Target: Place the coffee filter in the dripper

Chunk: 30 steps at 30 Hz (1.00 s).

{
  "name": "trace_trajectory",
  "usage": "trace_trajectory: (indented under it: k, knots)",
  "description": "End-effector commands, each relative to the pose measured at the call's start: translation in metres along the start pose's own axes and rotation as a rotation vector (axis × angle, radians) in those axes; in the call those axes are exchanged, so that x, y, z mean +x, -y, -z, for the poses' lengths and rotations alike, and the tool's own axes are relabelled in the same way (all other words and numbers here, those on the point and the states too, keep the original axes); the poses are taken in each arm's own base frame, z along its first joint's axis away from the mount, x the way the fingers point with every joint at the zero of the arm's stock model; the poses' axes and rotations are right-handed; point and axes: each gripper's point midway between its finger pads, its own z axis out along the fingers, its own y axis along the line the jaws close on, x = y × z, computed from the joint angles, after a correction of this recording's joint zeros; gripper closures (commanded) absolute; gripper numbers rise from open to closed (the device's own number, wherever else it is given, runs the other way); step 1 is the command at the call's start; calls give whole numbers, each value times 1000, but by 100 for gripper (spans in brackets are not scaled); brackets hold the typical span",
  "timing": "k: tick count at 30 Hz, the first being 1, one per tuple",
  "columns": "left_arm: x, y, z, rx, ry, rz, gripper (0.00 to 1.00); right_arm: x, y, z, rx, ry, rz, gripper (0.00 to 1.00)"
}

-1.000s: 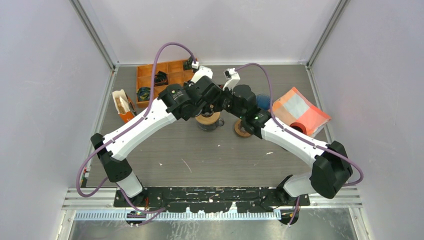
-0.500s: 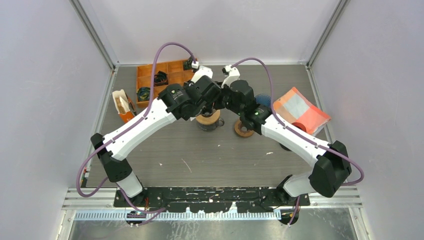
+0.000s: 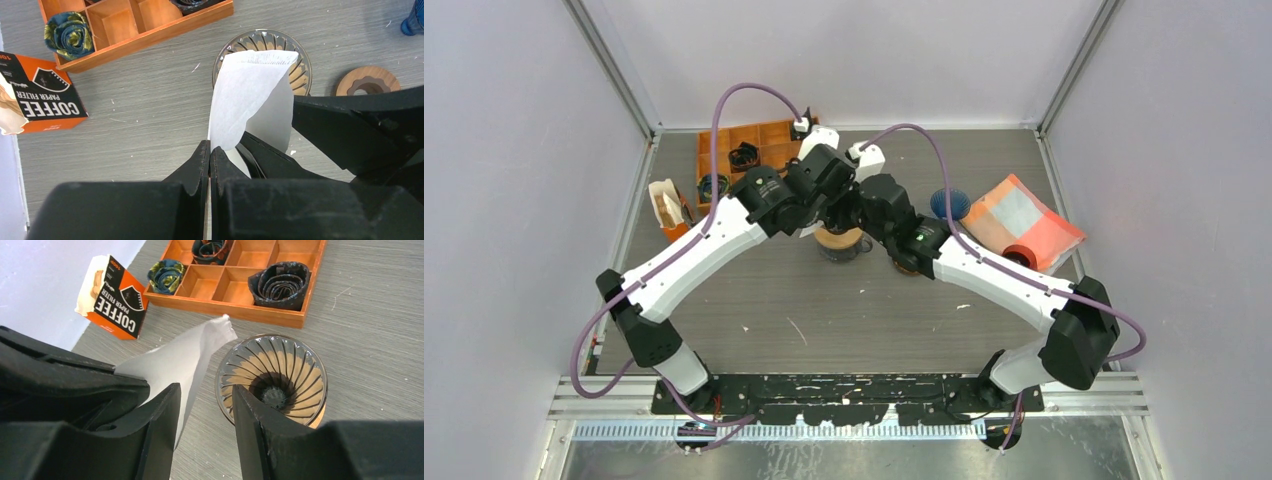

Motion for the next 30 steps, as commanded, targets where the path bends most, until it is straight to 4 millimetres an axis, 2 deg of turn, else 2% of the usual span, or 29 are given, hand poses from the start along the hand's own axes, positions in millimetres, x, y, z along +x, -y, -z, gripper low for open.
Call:
trace_trajectory:
  k: [1,4,15,23,30]
  knots:
    - [-22,-6,13,38,83,115,100,-32,-3,2,52,105,32,53]
    - [-22,-11,12,34,86,126,100,-31,-1,4,69,100,51,56]
    - [-11,-25,11,26,51,133,100,-40,-5,16,54,53,122,91]
    - [-6,-26,11,56,22,132,100,-34,-11,19,6,-68,150,99]
    - [-4,-26,7,97,-10,145,100,-29,4,22,-5,-141,138,99]
